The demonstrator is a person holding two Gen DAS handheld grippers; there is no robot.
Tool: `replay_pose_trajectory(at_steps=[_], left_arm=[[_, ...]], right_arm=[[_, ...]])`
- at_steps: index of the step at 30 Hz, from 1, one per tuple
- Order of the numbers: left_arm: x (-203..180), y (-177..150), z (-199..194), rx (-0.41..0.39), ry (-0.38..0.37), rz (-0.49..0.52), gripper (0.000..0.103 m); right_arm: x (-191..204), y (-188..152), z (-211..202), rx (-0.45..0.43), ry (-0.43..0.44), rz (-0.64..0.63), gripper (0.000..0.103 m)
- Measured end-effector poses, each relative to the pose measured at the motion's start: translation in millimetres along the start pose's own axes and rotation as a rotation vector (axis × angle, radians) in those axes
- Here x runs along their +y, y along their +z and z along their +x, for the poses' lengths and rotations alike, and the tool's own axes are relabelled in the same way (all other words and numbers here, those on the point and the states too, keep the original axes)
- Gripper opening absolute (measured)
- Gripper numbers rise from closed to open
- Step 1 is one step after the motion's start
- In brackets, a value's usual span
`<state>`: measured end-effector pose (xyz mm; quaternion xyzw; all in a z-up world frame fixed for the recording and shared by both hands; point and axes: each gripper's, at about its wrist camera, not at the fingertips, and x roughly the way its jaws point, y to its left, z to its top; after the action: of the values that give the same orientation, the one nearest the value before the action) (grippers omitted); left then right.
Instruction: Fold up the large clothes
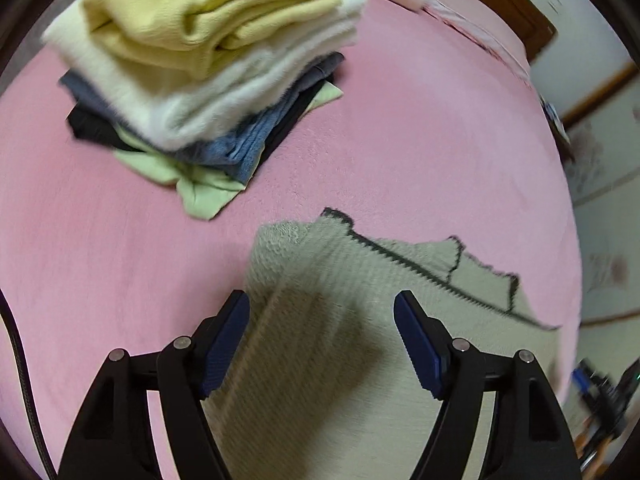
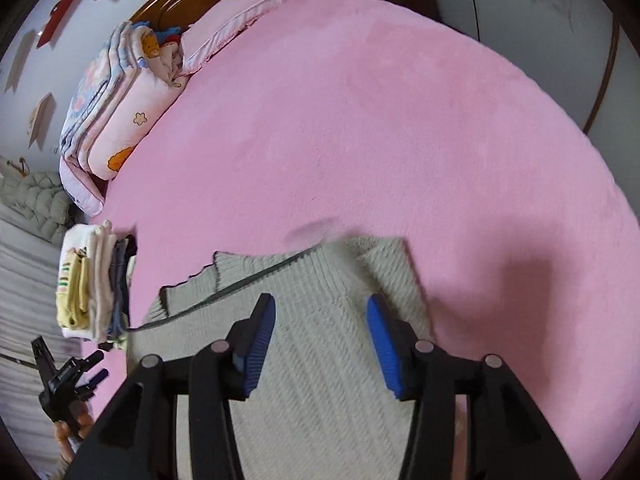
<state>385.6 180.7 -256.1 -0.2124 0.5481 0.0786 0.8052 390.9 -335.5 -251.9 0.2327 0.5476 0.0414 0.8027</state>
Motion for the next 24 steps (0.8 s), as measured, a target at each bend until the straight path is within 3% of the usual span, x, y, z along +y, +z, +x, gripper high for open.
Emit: replay_pose_trajectory(at_steps=[5, 10, 13, 16, 18, 19, 20, 22, 24], left_arm=[[-2.5, -4.2, 24.1, -0.012, 0.014, 0.137, 0.073], [-4.0, 2.2, 46.8, -0.020, 0.008, 0.179, 0.069], [-7.3, 9.8, 58.9, -0.025, -0.008, 0.190, 0.058], [-9.5, 13.8, 69.6, -0.018, 0.008, 0.198, 0.038], [-10.7, 16.1, 76.5, -0.020, 0.048, 0.201, 0.008], [-11.2, 16.1, 77.9, -0.019, 0.055, 0.203, 0.008], [-12.7, 15.8, 76.9, -0.034, 0.071, 0.203, 0.007], [-19.0, 13.2, 69.7, -0.096, 0.115, 0.215, 0.006], [-21.2, 11.5, 57.6, -0.176, 0.140, 0.193, 0.006]], right_arm=[[-6.6, 2.1, 18.8, -0.003, -0.063, -0.055, 0.048], [2.1, 8.7, 38.1, -0.019, -0.119, -0.134, 0.048], [13.8, 13.4, 50.8, -0.020, -0.147, -0.191, 0.048], [23.4, 14.2, 69.8, 0.004, -0.185, -0.252, 0.048], [25.5, 11.3, 80.8, 0.019, -0.220, -0.279, 0.047], [27.6, 8.9, 84.2, 0.015, -0.239, -0.298, 0.038], [29.0, 7.3, 85.3, 0.010, -0.257, -0.315, 0.010], [32.4, 4.7, 80.9, -0.026, -0.282, -0.338, 0.010], [35.0, 6.2, 63.5, -0.125, -0.294, -0.325, 0.009]])
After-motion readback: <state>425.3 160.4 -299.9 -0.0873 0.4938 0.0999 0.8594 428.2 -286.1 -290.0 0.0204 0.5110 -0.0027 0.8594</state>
